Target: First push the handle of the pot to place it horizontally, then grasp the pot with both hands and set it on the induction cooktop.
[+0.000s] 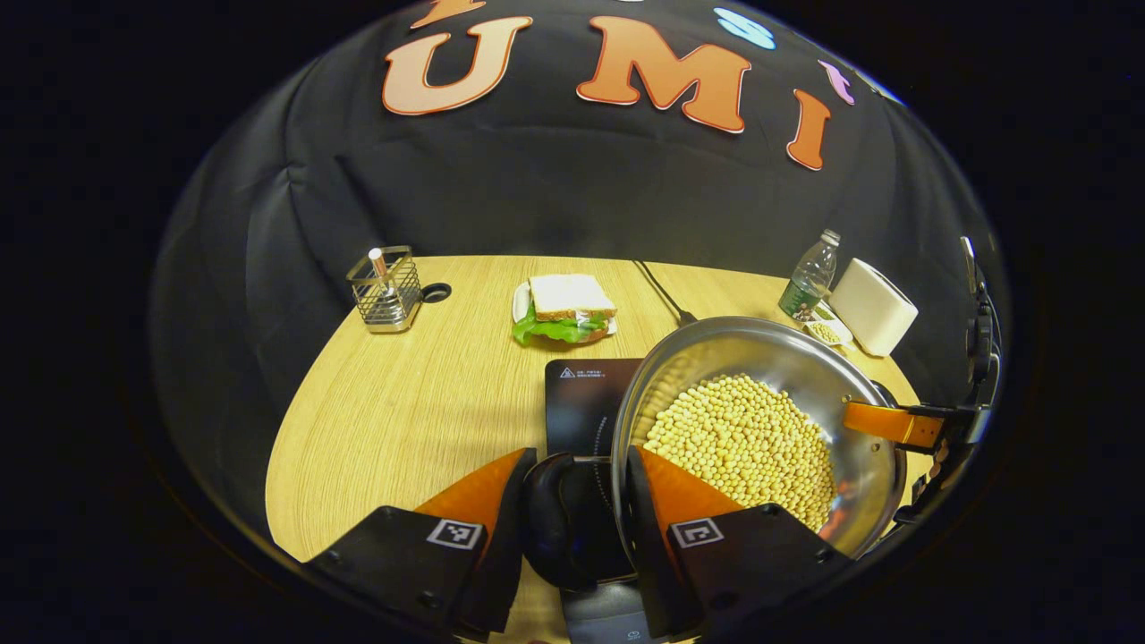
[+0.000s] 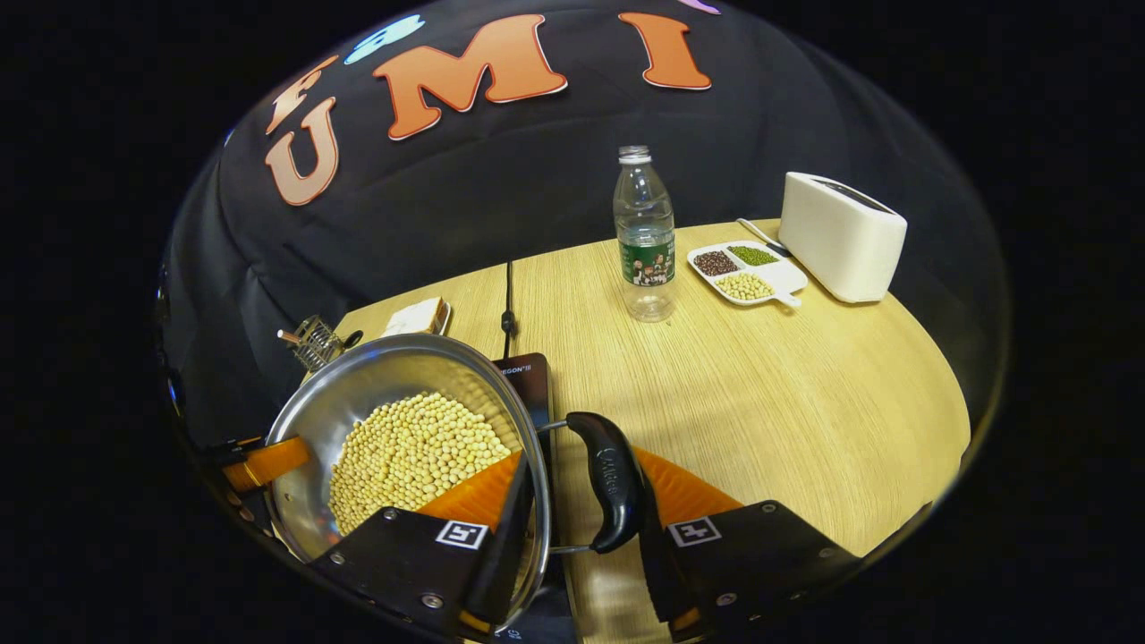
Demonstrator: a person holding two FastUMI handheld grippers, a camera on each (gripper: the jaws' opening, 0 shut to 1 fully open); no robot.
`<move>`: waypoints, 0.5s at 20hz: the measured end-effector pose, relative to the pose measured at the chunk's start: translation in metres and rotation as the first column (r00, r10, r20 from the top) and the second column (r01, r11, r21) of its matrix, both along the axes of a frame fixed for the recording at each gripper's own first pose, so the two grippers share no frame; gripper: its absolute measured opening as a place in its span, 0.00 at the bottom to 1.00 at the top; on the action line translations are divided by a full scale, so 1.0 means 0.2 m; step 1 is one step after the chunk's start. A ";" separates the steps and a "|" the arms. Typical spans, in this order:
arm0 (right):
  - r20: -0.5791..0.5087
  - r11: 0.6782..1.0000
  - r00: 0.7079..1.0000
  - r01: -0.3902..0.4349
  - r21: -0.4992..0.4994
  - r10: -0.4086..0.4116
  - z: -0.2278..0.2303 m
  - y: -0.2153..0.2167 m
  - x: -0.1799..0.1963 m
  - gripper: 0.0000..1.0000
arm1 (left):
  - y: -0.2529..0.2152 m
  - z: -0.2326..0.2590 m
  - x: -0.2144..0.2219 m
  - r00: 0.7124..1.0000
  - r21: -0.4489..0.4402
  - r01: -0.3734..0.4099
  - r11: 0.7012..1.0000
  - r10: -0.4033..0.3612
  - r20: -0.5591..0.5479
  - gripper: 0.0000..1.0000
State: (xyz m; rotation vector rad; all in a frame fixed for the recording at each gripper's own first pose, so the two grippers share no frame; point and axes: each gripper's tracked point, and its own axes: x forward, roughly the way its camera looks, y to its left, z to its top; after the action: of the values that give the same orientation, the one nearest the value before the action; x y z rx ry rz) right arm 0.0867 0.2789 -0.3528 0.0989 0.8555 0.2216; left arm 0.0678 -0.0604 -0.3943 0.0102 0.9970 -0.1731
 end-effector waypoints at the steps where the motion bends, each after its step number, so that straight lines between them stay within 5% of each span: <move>1: 0.020 1.000 1.000 -0.005 -0.002 0.005 0.00 0.01 0.01 0.62 | 0.00 -0.01 0.00 1.000 0.000 -0.006 1.000 0.006 0.005 0.67; 3: 0.039 0.999 0.999 -0.032 0.006 0.032 0.04 0.01 0.02 0.64 | 0.06 0.04 0.05 0.998 0.029 -0.041 0.999 0.039 0.055 0.72; 6: 0.071 0.997 0.995 -0.067 0.041 0.064 0.14 0.01 -0.02 0.81 | 0.12 0.21 0.12 0.983 0.073 -0.076 0.994 0.063 0.171 1.00; 7: 0.095 0.997 0.994 -0.066 0.038 0.062 0.18 -0.03 -0.02 0.93 | 0.12 0.29 0.14 0.975 0.085 -0.086 0.993 0.066 0.211 1.00; 10: 0.174 0.994 0.983 -0.069 0.088 0.053 0.39 -0.10 -0.02 0.95 | 0.05 0.56 0.19 0.940 0.058 -0.096 0.994 0.071 0.332 1.00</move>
State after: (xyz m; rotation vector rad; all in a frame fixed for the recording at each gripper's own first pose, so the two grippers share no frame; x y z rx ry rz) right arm 0.0826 0.2596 -0.2751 0.1396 0.6768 0.3231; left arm 0.1049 -0.0498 -0.2820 0.0618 0.6664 -0.0536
